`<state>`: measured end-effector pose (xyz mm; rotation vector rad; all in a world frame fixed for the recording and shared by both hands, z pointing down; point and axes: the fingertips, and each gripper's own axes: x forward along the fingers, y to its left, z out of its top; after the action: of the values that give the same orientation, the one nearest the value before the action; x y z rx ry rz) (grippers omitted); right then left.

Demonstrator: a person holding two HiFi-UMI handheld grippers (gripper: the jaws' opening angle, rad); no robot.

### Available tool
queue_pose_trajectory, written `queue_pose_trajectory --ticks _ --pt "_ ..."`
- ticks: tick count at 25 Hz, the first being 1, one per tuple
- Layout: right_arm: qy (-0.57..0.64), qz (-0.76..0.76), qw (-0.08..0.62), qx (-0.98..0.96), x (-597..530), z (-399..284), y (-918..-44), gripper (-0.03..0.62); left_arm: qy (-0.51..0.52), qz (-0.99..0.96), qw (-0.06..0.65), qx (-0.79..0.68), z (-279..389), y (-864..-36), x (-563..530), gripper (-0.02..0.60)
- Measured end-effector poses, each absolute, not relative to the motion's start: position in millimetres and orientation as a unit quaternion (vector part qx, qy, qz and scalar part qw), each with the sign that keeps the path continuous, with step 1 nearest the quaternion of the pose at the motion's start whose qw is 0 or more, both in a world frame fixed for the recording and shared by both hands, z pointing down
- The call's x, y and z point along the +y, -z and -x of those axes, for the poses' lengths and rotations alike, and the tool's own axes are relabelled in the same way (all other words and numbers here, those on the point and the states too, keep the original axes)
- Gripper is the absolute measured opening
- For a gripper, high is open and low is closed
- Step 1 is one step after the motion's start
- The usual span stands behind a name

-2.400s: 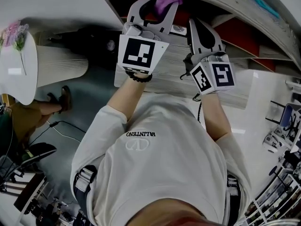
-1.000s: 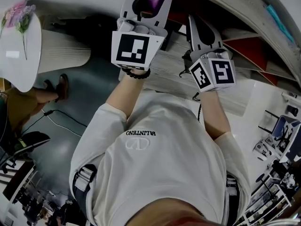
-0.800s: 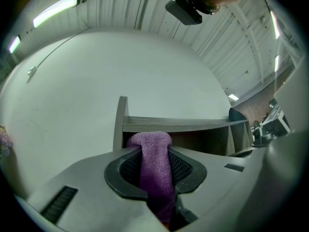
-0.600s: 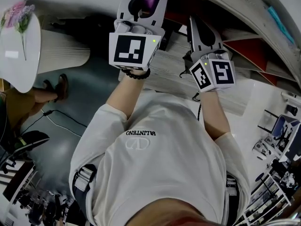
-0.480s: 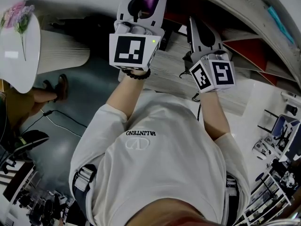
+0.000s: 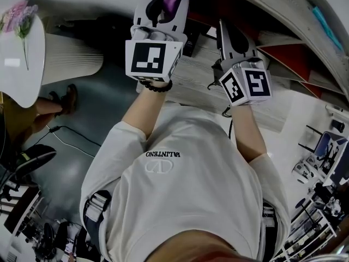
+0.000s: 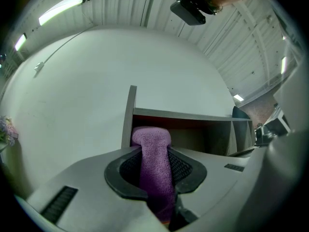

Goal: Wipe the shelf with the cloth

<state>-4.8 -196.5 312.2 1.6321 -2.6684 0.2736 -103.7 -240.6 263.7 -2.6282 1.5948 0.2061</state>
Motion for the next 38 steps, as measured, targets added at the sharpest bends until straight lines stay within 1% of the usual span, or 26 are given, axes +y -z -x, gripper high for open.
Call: queue_pose_trajectory --ticks 11,29,38 --pt "-0.097 -0.526 0.012 -0.845 -196 2 -326 -0.002 -0.043 0.854 0.007 0.518 103 -303 -244 0.089" --pt "-0.114 -0.535 0.018 -0.837 -194 -5 -341 -0.002 -0.018 0.856 0.003 0.517 103 -340 -244 0.089" --pt "-0.117 -0.540 0.020 -0.833 -189 -11 -346 -0.002 -0.001 0.854 -0.011 0.520 103 -364 -244 0.089"
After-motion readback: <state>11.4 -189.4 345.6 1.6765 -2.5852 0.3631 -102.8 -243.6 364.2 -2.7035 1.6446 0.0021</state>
